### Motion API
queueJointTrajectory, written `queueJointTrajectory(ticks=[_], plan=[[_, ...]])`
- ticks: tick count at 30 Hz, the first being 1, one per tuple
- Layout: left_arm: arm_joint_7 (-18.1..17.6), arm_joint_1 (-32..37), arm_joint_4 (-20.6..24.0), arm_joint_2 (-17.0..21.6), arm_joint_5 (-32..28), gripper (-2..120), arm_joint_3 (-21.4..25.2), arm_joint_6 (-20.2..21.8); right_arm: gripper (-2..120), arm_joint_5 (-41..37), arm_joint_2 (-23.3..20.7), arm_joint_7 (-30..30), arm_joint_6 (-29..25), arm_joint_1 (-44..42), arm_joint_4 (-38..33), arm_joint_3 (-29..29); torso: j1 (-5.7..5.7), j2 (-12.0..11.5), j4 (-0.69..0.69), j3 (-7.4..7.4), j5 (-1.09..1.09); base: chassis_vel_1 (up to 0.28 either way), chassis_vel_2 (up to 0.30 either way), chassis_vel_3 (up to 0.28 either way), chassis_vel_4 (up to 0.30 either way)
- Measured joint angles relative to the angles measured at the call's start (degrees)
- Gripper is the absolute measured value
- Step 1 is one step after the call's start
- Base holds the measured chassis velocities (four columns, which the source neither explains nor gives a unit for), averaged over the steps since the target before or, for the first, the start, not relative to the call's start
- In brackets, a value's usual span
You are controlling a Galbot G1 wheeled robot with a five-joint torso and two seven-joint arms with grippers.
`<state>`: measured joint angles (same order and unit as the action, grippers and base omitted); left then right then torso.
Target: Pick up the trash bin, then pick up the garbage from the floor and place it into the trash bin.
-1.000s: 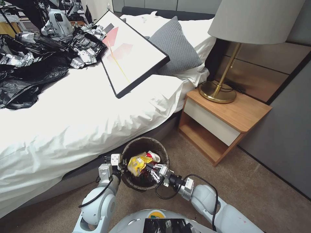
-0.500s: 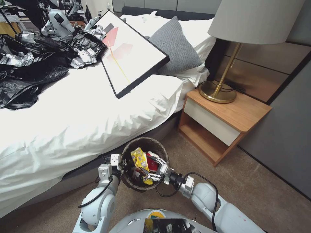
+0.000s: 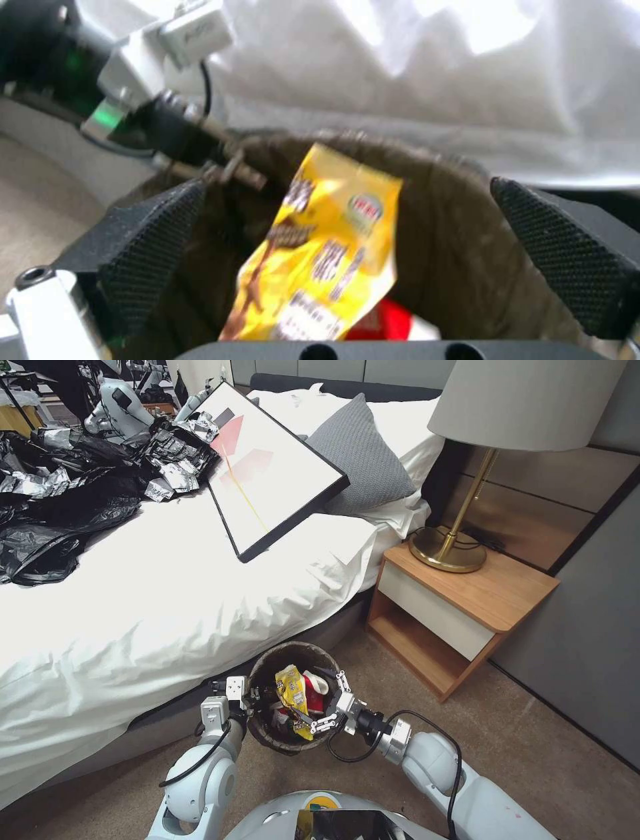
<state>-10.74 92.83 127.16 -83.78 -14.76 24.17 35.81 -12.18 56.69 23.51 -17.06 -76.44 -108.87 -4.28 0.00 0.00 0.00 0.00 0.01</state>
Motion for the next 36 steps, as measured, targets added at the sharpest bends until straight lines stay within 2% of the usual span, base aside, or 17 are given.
queueJointTrajectory(ticks=[7, 9, 11, 12, 13, 16, 21, 28, 36], plan=[[0.1, 0.3, 0.0, 0.1, -0.2, 0, 0.5, 0.0, 100, 0.6, 2.2, -2.2, -1.8, -3.0, -6.4, -5.9, 0.0, 0.0, 0.01, 0.0, -0.01, 0.0, 0.0, 0.0, 0.0], [0.1, 0.5, 0.1, 0.2, -0.2, 0, 0.8, -0.2, 100, 5.6, 6.3, -8.7, -1.9, -7.3, -9.8, -11.1, 0.0, 0.0, -0.01, 0.0, -0.01, 0.0, 0.0, 0.0, 0.0], [0.1, 0.6, 0.2, 0.2, -0.2, 0, 0.8, -0.2, 100, 6.5, 7.3, -10.3, -1.8, -8.2, -10.3, -12.0, 0.0, 0.0, 0.0, 0.0, -0.01, 0.0, 0.0, 0.0, 0.0], [0.1, 1.0, 0.4, 0.3, -0.2, 0, 0.9, -0.4, 100, 7.9, 10.3, -15.1, -1.0, -11.4, -11.5, -14.6, 0.0, 0.0, -0.01, 0.0, -0.02, 0.0, 0.0, 0.0, 0.0], [0.1, 1.0, 0.4, 0.3, -0.2, 0, 0.9, -0.4, 100, 7.9, 10.3, -15.1, -1.0, -11.4, -11.5, -14.6, 0.0, 0.0, -0.01, 0.0, -0.02, 0.0, 0.0, 0.0, 0.0], [0.1, 2.1, 1.1, 0.4, -0.1, 0, 0.6, -0.7, 100, 8.6, 15.6, -21.3, -0.9, -16.4, -11.6, -18.6, 0.0, 0.0, -0.02, -0.01, -0.01, 0.0, 0.0, 0.0, 0.0], [0.0, 2.8, 1.5, 0.5, -0.1, 0, 0.3, -0.8, 100, 8.7, 16.7, -23.0, -1.2, -16.7, -10.6, -19.5, 0.0, 0.0, 0.0, 0.0, 0.0, 0.0, 0.0, 0.0, 0.0], [0.2, 5.8, 2.7, 0.7, 0.3, 0, 0.3, -1.8, 100, 6.4, 16.1, -26.2, 2.8, -13.7, -10.8, -18.6, 0.0, 0.0, 0.0, 0.0, -0.01, 0.0, 0.0, 0.0, 0.0], [0.3, 7.6, 3.7, 0.4, 0.9, 0, 0.3, -2.1, 100, 4.7, 16.0, -27.5, 4.8, -11.7, -10.1, -17.4, 0.0, 0.0, 0.0, 0.0, 0.0, 0.033, 0.028, 0.031, 0.032]])
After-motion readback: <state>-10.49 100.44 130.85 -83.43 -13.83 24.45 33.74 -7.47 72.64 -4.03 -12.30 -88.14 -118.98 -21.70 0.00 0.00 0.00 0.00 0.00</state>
